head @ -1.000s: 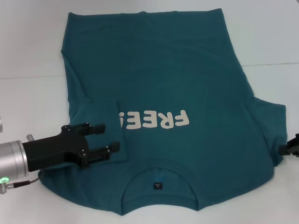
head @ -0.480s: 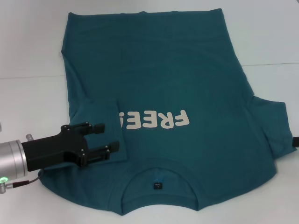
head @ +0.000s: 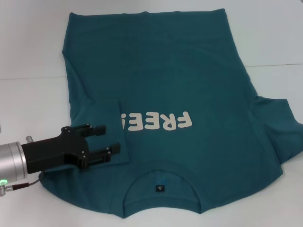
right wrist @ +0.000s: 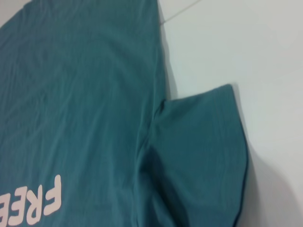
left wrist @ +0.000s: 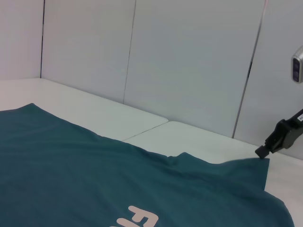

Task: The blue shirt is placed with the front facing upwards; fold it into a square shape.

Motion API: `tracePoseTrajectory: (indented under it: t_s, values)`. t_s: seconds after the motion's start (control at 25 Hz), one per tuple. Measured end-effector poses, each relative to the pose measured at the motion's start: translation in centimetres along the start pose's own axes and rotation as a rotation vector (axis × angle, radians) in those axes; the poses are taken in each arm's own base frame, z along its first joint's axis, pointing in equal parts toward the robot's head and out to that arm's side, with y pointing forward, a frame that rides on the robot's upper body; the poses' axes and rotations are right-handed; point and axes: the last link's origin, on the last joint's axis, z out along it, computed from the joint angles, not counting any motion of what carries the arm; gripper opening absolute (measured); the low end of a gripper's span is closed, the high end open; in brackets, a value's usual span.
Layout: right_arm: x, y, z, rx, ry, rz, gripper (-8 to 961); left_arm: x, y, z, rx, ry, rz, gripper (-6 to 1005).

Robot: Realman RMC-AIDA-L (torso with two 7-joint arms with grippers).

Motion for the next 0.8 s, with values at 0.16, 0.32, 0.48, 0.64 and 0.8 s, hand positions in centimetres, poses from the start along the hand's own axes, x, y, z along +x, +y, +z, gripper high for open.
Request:
tracePoseTrajectory:
  t_s: [0.16, 0.32, 0.48, 0.64, 0.8]
  values:
    - [-0.6, 0.2, -0.6, -0.002, -0.013, -0.011, -1, 0.0, 0.0, 0.0, 0.000, -0.001, 0.001, 709]
    - [-1.3, 1.0, -1.1, -0.012, -0.017, -0.032, -1, 0.0, 0.0, 0.0, 0.000, -0.001, 0.001, 710]
    - [-2.1, 2.0, -1.5, -0.024, -0.022, -0.051, 6, 0.0, 0.0, 0.0, 0.000, -0.001, 0.001, 711]
    - [-2.9, 3.7, -1.6, -0.050, -0.009, -0.084, 16, 0.0, -0.1, -0.1, 0.001, 0.000, 0.000, 711]
    - [-3.6, 6.1, -0.9, -0.086, 0.027, -0.127, 26, 0.0, -0.1, -0.1, 0.005, 0.001, 0.000, 710]
